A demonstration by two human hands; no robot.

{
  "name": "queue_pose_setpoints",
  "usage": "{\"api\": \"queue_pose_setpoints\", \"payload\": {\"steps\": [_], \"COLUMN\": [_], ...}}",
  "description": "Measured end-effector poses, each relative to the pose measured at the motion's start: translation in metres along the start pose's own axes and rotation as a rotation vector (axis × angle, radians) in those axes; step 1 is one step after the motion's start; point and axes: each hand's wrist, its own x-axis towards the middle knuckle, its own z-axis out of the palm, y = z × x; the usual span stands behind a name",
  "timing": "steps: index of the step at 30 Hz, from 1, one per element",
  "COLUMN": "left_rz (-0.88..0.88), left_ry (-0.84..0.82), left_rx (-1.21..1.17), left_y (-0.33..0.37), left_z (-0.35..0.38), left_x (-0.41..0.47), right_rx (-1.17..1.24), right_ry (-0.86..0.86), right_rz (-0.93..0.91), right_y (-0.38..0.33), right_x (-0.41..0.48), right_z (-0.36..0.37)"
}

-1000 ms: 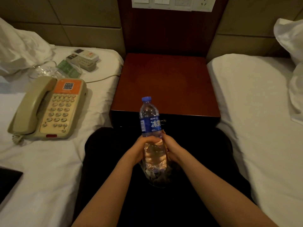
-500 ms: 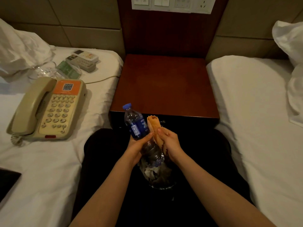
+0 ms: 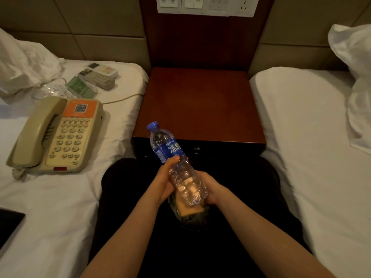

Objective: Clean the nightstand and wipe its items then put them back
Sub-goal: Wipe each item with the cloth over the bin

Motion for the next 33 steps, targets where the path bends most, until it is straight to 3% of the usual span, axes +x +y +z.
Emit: {"api": "queue_pose_setpoints", "payload": {"steps": [4,12,17,20,26,29,31,33], "left_rz": [0.064,0.243,0.319,0.358,0.346,0.339,0.331,0.321], "left_ry": [-0.028,0.189,0.297,0.311,0.381,0.402,0.413,0.405], "left_rx": [0.006,0.052,0.2,0.237,0.187,0.175,0.186,0.23], "left_y": [0.002,-0.001,-0.004,-0.003,0.0,0.0,-0.003,-0.008], "left_z": [0.0,0.006,0.001,0.002,-0.001,-0.004,-0.004,-0.001], "left_x": [-0.003,-0.002,0.001,0.0,0.004,0.005,0.006,0.006], "right_rx": [0.083,0.292,0.326,0.252,0.223,0.227,0.07,-0.209], "right_ry": [-0.003,0.177,0.276,0.471,0.571,0.72,0.741,0.63], "right_rz": [0.057,0.071,-0.127,-0.201,-0.283,-0.42,-0.548,-0.649], "right_y": [-0.003,0.005,0.004,0.003,-0.001,-0.008,-0.012,-0.01], "right_x": [0.003,0.018,0.023,0.025,0.014,0.006,0.001,-0.005], "right_z": [-0.003,-0.012,-0.003,-0.005,-0.008,-0.006,-0.002,0.006]}}
